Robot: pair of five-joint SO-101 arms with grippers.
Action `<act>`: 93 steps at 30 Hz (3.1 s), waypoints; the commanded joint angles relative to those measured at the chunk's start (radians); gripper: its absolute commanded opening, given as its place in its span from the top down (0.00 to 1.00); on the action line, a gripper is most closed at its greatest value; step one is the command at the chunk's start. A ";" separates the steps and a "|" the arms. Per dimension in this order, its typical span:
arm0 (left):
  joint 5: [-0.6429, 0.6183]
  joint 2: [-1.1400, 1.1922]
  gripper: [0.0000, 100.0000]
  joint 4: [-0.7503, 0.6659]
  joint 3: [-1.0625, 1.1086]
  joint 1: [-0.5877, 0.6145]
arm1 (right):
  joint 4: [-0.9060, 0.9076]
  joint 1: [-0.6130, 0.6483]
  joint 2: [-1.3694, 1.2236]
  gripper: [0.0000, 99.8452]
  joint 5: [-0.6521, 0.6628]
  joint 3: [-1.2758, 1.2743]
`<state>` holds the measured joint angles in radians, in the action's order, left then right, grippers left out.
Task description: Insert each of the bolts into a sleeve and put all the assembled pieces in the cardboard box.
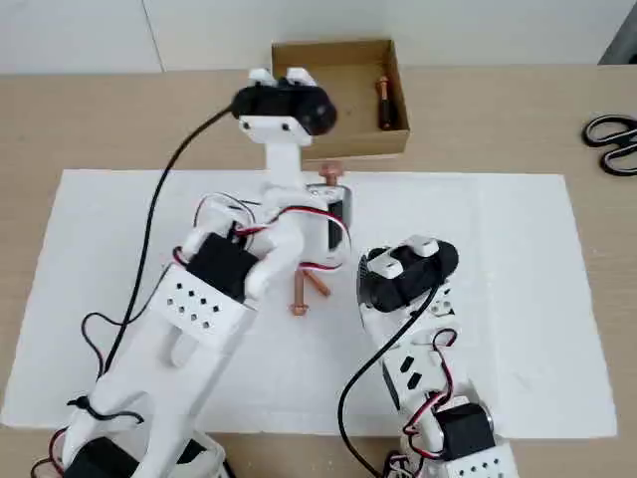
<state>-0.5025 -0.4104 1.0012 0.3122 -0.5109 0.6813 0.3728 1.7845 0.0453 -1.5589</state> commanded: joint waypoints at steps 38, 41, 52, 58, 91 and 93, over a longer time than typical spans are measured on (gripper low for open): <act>0.061 -0.330 0.99 -0.732 0.616 -0.092 | 0.018 0.062 -0.001 1.00 -0.072 -0.011; 0.061 -0.331 0.99 -0.690 0.616 -0.107 | 0.018 0.062 0.002 1.00 -0.072 -0.011; 0.061 -0.336 0.99 -0.674 0.622 -0.107 | 0.018 0.061 0.004 1.00 -0.072 -0.011; 0.061 -0.336 0.99 -0.624 0.616 -0.109 | 0.018 0.061 0.004 1.00 -0.072 -0.011; 0.089 -0.422 0.99 -0.443 0.630 -0.137 | 0.018 0.061 0.004 1.00 -0.072 -0.011; 0.123 -0.404 0.99 -0.445 0.630 -0.137 | 0.018 0.062 0.004 1.00 -0.072 -0.011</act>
<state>-0.4150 -0.8017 0.5577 0.9475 -0.6444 0.7012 0.4358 1.7829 -0.0161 -1.5773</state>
